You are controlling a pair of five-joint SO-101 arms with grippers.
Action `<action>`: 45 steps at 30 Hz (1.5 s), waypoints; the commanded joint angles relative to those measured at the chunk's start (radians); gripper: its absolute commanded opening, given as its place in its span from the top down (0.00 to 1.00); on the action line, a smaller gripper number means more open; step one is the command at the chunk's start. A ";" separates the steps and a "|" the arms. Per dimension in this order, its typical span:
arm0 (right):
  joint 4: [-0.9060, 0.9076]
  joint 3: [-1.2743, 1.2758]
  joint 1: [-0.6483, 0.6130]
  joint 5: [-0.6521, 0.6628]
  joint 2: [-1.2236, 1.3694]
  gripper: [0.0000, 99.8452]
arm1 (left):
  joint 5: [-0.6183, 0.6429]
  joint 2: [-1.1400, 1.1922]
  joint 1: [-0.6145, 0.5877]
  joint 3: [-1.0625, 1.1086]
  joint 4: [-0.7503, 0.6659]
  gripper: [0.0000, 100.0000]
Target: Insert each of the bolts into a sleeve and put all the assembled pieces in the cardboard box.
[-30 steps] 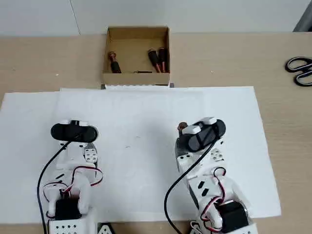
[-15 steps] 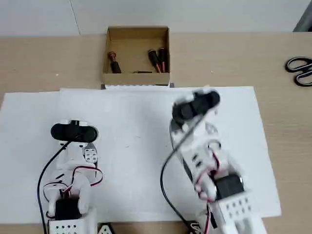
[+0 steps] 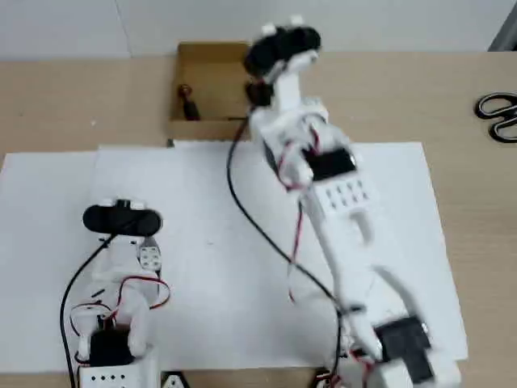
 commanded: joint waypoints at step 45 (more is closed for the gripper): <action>-0.229 -1.092 0.062 -0.009 1.158 0.75 | 0.000 -0.011 0.002 -0.004 -0.023 0.99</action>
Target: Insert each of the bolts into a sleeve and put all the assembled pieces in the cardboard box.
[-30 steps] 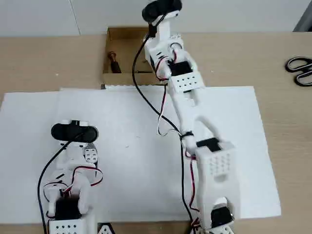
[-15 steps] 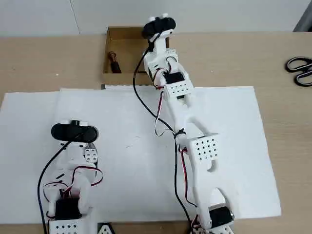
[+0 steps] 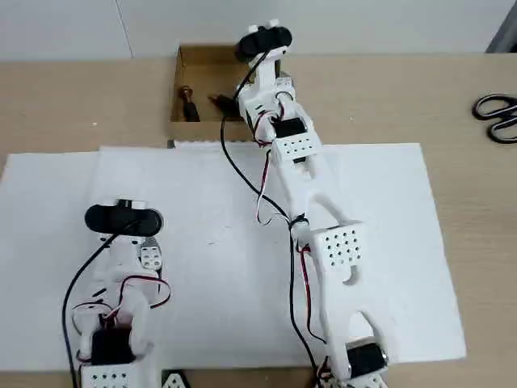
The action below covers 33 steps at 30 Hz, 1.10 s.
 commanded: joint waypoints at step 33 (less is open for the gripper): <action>1.061 -0.055 -0.048 -0.011 -0.984 0.75 | 0.000 -0.011 0.002 -0.004 -0.023 0.99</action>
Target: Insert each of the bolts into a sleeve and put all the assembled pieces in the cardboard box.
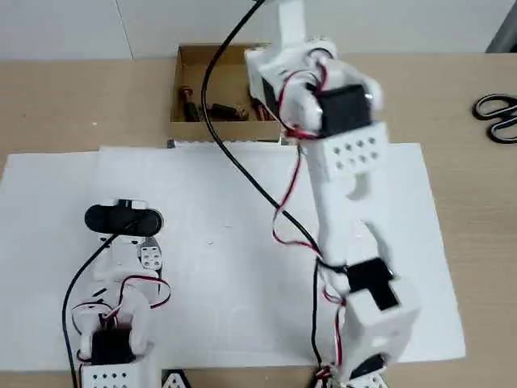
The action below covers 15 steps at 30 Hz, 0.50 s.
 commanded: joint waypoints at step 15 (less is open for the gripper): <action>0.289 -0.041 0.196 -0.009 -0.510 0.97 | 0.000 -0.011 0.002 -0.004 -0.023 0.99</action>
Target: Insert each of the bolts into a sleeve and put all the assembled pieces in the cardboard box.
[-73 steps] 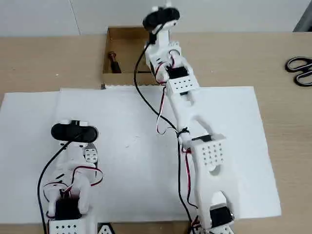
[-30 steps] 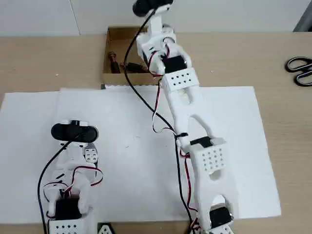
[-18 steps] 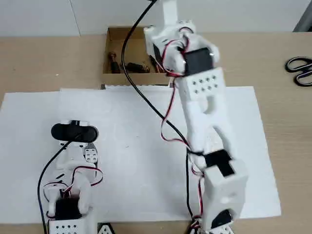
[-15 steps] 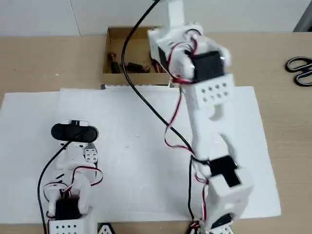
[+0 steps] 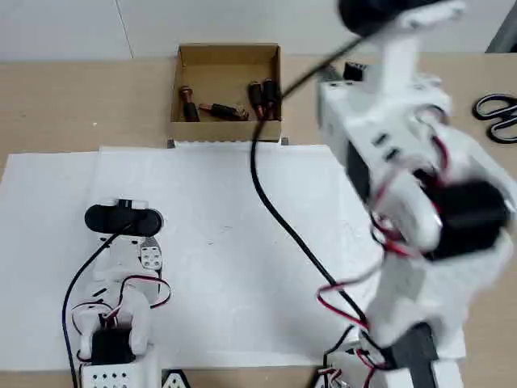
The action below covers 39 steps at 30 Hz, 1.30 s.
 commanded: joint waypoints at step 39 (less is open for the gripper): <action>-0.348 2.179 0.127 0.058 -1.601 1.00 | 0.000 -0.011 0.002 -0.004 -0.023 0.99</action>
